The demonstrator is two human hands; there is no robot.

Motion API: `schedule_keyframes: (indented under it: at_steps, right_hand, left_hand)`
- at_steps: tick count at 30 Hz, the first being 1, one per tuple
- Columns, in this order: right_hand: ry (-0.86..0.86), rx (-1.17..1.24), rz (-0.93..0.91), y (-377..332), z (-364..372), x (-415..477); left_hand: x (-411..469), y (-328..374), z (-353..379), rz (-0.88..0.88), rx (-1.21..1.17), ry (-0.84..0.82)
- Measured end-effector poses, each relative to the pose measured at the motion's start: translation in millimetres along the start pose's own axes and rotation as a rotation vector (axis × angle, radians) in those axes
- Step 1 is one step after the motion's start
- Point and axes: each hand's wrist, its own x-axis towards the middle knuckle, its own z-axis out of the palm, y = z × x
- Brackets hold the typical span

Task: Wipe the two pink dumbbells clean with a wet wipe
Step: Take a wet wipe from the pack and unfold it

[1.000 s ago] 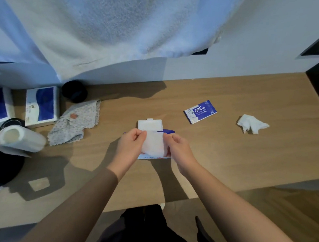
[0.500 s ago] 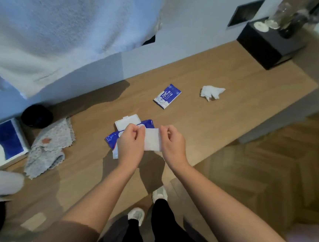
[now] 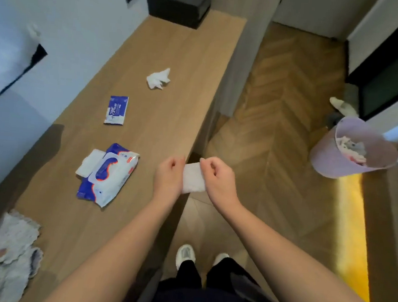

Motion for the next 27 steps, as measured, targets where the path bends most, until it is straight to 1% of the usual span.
schedule_keyframes:
  at_steps: [2,5,6,7,10,14,18,21,27]
  right_hand:
    - [0.088,0.007,0.039,12.1,-21.1,-10.1]
    - [0.249,0.022,0.077,29.3,-56.7,-28.0]
    - [0.288,0.021,0.09,33.3,-65.8,-33.1]
    - [0.331,0.019,0.114,39.5,-77.4,-40.0]
    - [0.491,-0.001,0.204,65.8,-121.2,-74.3]
    - [0.678,-0.011,0.346,106.2,-167.0,-138.2]
    - [0.819,-0.023,0.495,139.5,-207.2,-214.2]
    - [0.903,-0.017,0.56,159.6,-234.2,-278.3]
    - [0.971,0.01,0.696,188.5,-274.2,-380.0]
  left_hand:
    - [-8.9,2.9,23.6,0.02,0.064,-0.107]
    - [-26.2,9.2,62.0,-0.08,0.116,-0.299]
    - [-31.1,10.2,69.6,-0.093,0.13,-0.324]
    - [-38.3,10.8,79.8,-0.069,0.156,-0.353]
    - [-74.4,9.1,118.5,0.138,0.261,-0.445]
    - [-146.0,3.0,168.5,0.465,0.336,-0.515]
    - [-221.0,-18.4,209.6,0.703,0.508,-0.624]
    - [-279.5,-40.5,230.8,0.802,0.555,-0.692]
    - [-378.9,-70.4,262.4,0.871,0.613,-0.806]
